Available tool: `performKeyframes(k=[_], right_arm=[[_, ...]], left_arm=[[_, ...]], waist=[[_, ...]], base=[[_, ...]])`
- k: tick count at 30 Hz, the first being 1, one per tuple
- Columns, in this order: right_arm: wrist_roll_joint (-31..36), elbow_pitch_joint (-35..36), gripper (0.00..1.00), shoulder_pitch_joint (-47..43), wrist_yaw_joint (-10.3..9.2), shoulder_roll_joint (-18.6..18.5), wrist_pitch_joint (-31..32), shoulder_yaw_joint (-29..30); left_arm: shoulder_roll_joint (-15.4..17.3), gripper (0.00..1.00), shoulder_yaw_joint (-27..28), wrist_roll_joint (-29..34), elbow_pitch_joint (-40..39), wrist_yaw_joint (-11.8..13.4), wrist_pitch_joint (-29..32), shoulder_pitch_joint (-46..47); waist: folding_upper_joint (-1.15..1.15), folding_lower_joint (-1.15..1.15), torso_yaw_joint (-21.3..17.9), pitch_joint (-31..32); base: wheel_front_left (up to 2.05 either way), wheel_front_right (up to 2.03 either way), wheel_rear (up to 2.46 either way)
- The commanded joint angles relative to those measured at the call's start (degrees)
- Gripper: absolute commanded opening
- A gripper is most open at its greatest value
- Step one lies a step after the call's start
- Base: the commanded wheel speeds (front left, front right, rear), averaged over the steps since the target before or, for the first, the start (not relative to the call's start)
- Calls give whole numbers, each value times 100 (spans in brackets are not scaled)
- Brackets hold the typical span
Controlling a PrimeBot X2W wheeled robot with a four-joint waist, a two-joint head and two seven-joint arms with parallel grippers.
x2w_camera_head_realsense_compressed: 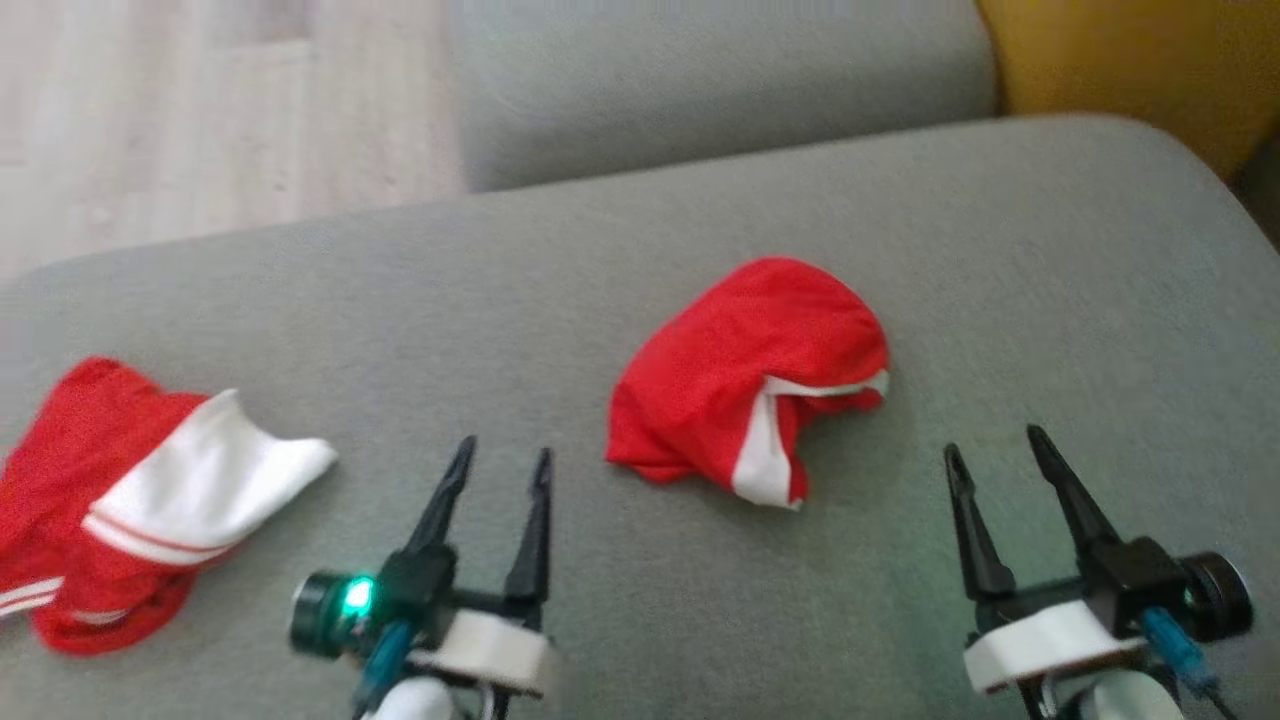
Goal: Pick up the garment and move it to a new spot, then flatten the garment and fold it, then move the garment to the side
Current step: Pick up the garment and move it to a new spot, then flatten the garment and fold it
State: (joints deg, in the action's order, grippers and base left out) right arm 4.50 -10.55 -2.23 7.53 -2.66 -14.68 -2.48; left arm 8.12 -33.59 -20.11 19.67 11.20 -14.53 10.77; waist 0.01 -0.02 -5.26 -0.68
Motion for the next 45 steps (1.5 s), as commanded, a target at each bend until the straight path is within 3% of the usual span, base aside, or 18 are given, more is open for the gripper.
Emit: performKeyframes(k=[1,4,9,13,25,45], right_arm=[[-65,136,100,-5,-4,-22,-32,-44],[-106,135,100,-155,-4,-22,-32,80],[-138,143,100,-458,-4,-22,-32,217],[-131,128,100,-606,-4,-22,-32,268],[-183,115,100,-727,-4,-21,-32,285],[-496,-21,100,-691,-4,-21,-32,501]], left_arm=[[44,100,416,135,-402,37,-46,-47],[-43,100,1025,297,-993,71,-46,-629],[-197,100,1870,733,-1632,-115,-46,-1530],[-288,100,2170,1075,-1867,-190,-46,-1906],[-443,100,2403,1548,-1808,-451,-47,-2205],[-501,100,2521,1778,-1701,-492,-47,-2145]], waist=[[-1,2,407,395],[-1,2,585,546],[-1,2,766,746],[-1,2,819,816],[-1,2,901,873],[-1,2,993,770]], base=[[0,0,0],[0,0,0],[0,0,0],[0,0,0],[0,0,0],[0,0,0]])
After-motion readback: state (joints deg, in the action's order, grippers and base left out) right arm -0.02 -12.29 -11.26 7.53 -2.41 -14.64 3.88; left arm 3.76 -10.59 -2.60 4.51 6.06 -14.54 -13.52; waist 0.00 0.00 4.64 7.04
